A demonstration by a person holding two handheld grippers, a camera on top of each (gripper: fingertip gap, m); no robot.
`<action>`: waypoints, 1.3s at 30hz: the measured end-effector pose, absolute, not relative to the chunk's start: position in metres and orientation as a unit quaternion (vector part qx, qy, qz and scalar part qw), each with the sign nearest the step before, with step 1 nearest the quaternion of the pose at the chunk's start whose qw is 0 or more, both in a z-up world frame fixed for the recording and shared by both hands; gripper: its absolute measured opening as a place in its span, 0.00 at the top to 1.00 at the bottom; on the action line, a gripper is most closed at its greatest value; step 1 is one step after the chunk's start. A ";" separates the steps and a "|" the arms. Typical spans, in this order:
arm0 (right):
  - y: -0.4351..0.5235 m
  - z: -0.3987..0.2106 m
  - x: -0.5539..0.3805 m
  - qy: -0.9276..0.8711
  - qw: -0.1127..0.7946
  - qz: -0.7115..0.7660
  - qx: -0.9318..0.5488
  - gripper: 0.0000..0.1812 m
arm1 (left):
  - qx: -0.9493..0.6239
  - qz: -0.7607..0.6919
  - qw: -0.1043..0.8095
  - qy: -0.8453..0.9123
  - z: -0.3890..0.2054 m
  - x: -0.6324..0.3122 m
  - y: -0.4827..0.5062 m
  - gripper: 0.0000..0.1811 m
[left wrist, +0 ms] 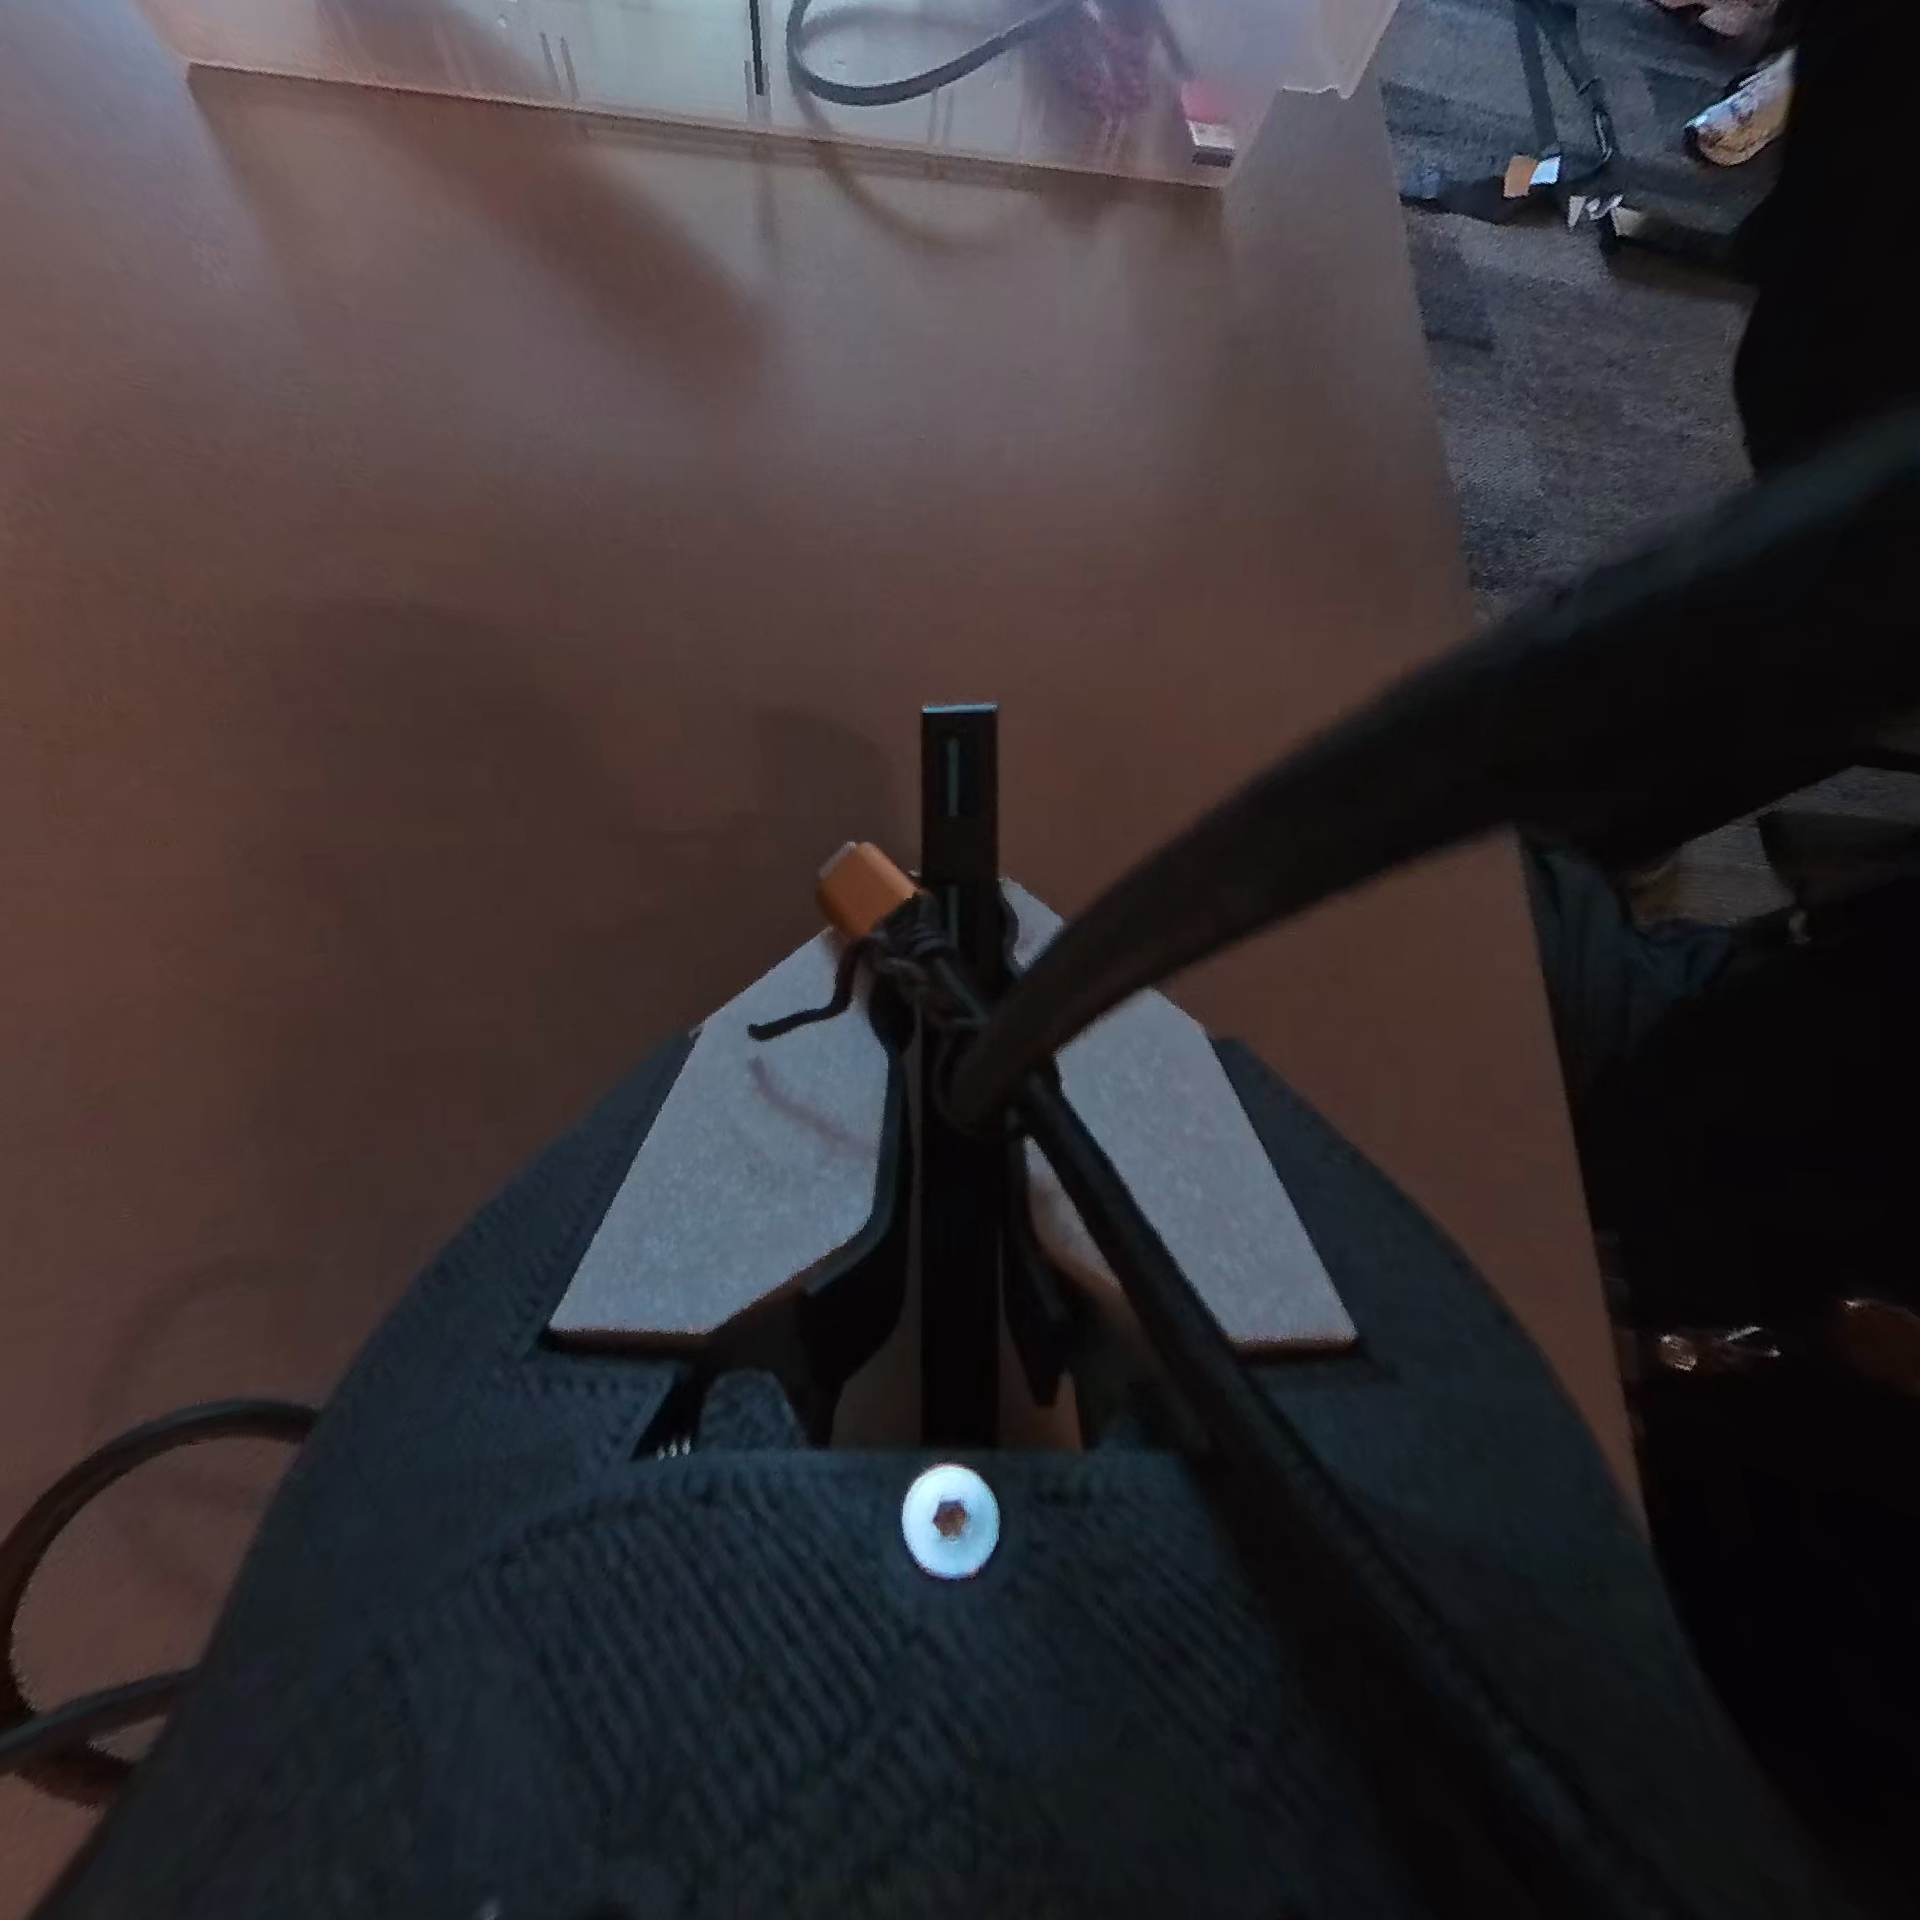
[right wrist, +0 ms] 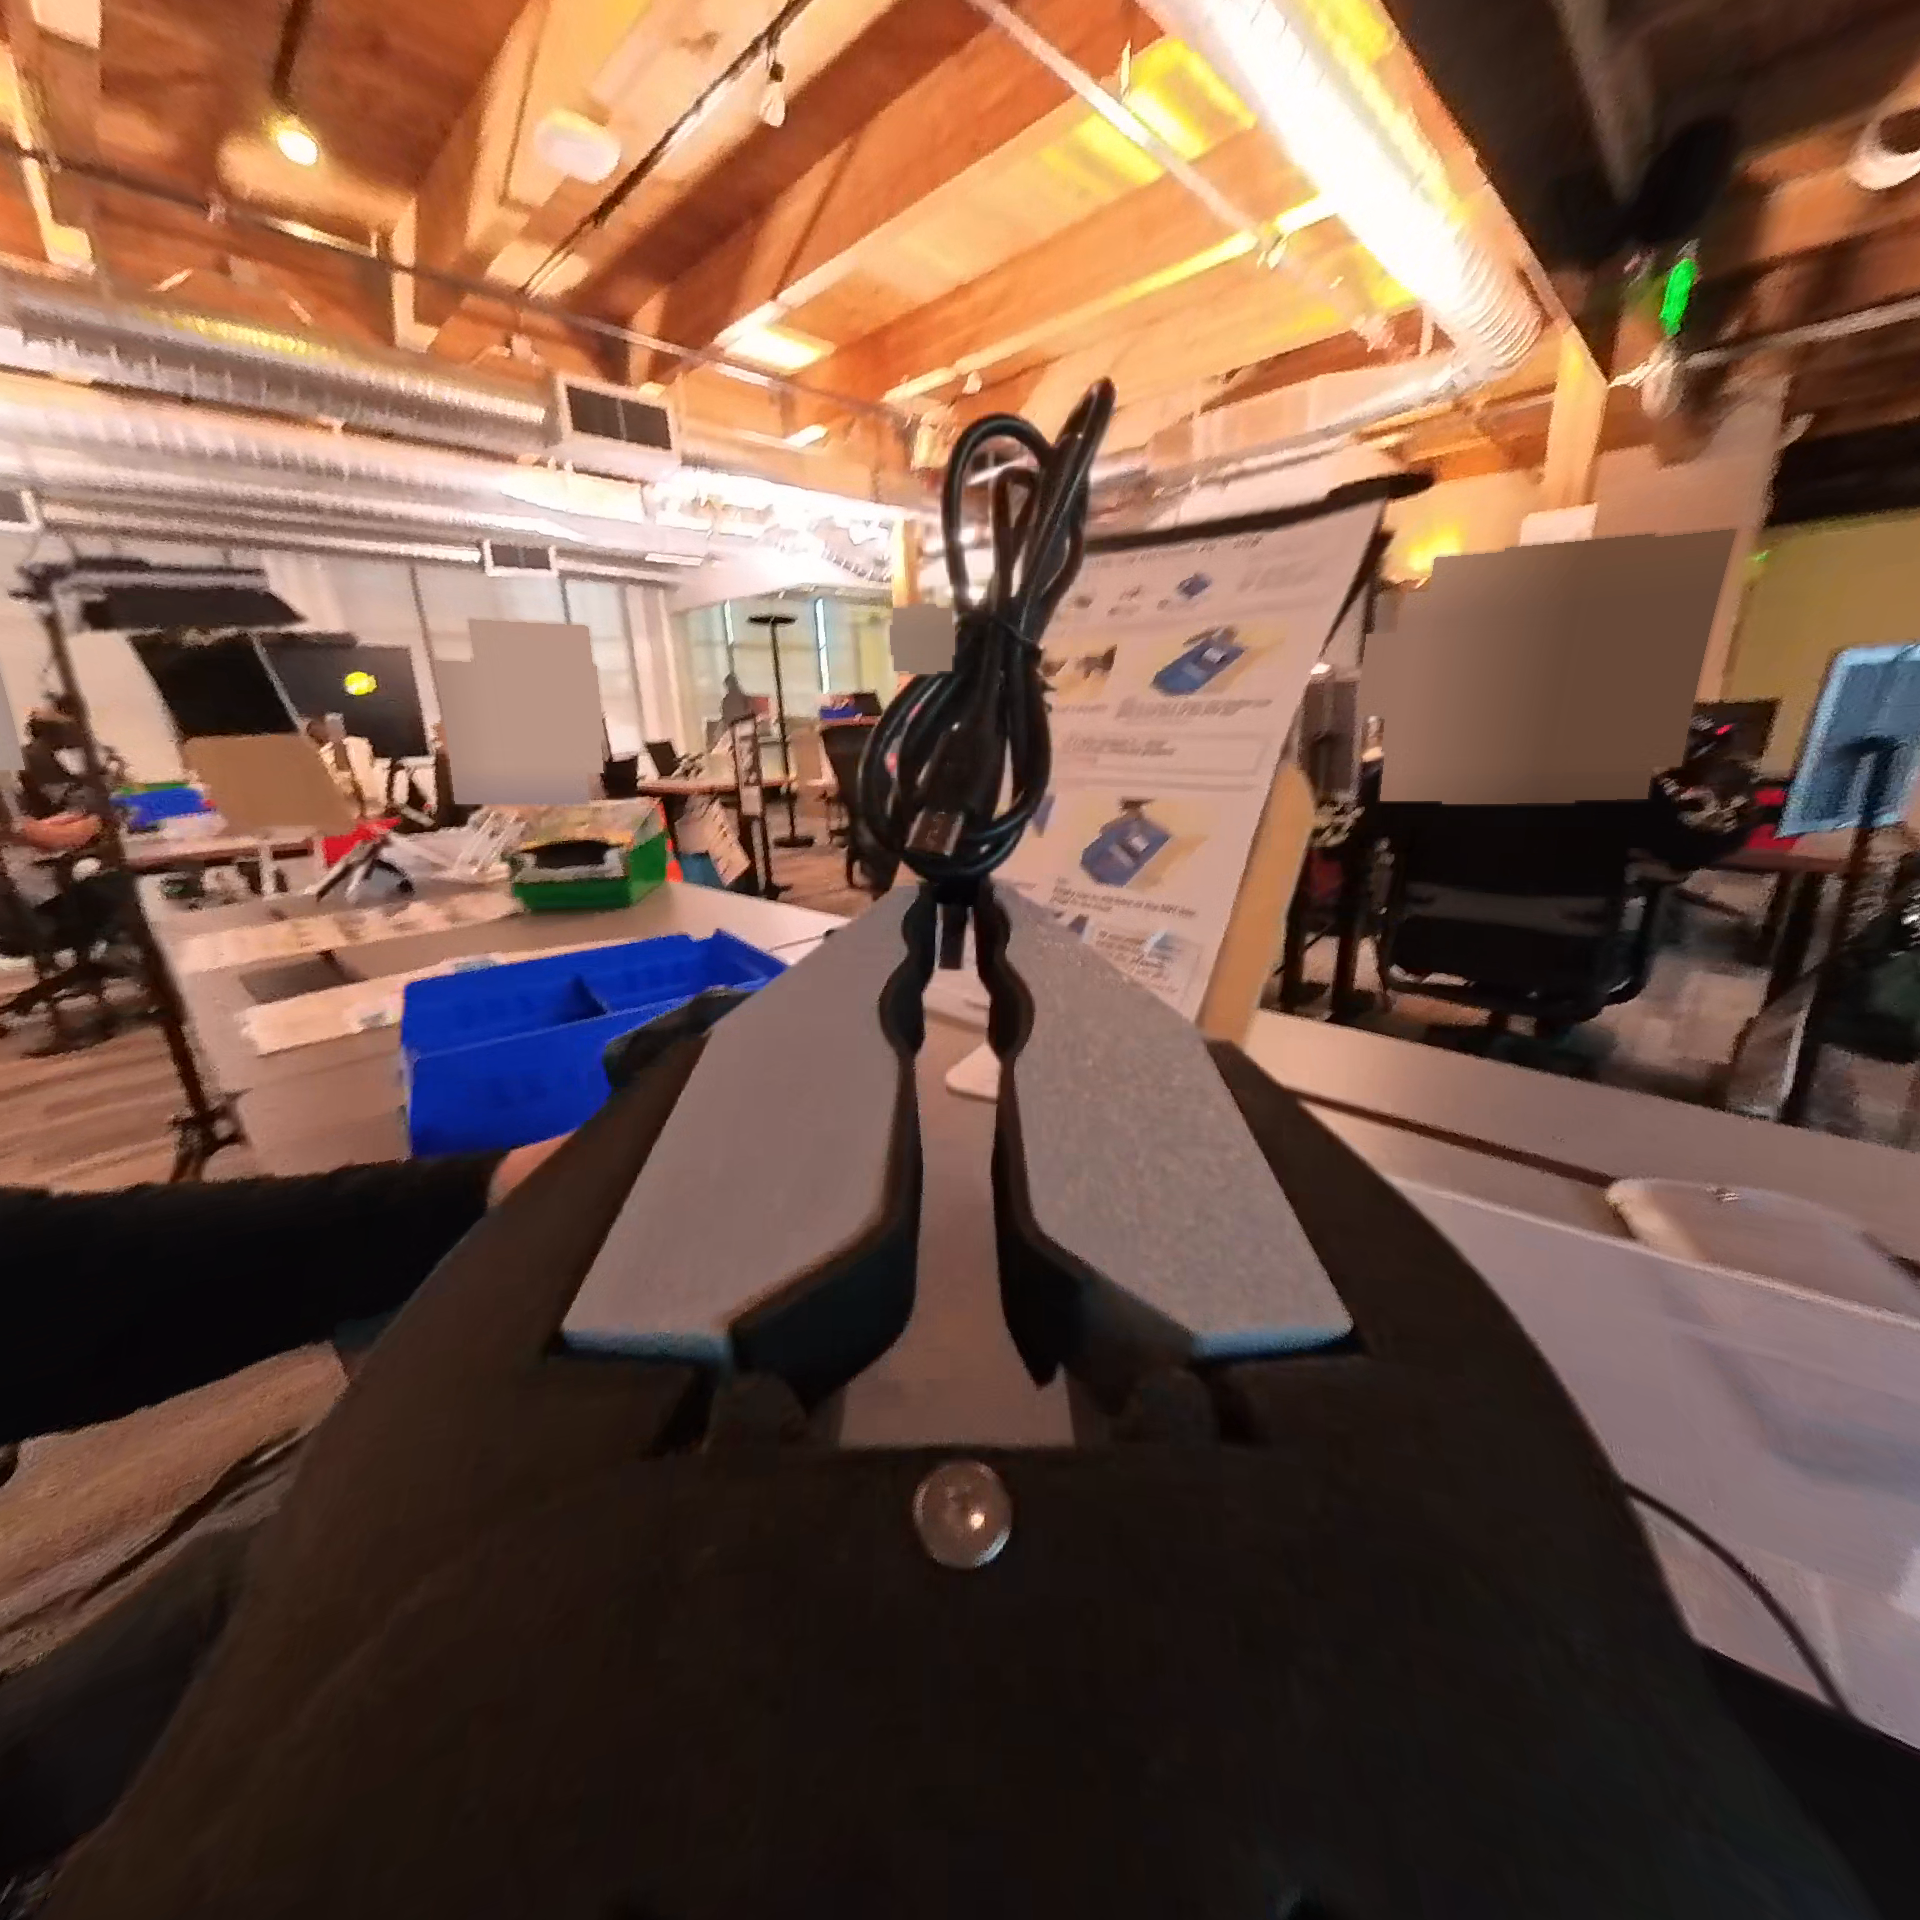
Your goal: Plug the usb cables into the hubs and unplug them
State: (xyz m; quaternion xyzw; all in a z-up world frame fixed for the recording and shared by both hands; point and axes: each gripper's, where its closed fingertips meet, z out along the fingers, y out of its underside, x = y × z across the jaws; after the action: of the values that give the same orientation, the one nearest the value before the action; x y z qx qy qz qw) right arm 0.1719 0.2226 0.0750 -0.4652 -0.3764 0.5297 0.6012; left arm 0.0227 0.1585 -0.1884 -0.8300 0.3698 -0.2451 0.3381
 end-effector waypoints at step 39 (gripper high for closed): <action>0.234 0.123 0.282 -0.260 0.710 0.500 -0.422 0.98 | -0.833 -0.248 0.327 0.371 -0.194 0.023 0.156 0.94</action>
State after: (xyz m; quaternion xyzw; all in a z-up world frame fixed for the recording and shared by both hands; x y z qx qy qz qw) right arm 0.2822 0.2342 0.1225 -0.4215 -0.2601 0.5000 0.7104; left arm 0.0229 0.1561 -0.1936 -0.8331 0.3710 -0.2480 0.3269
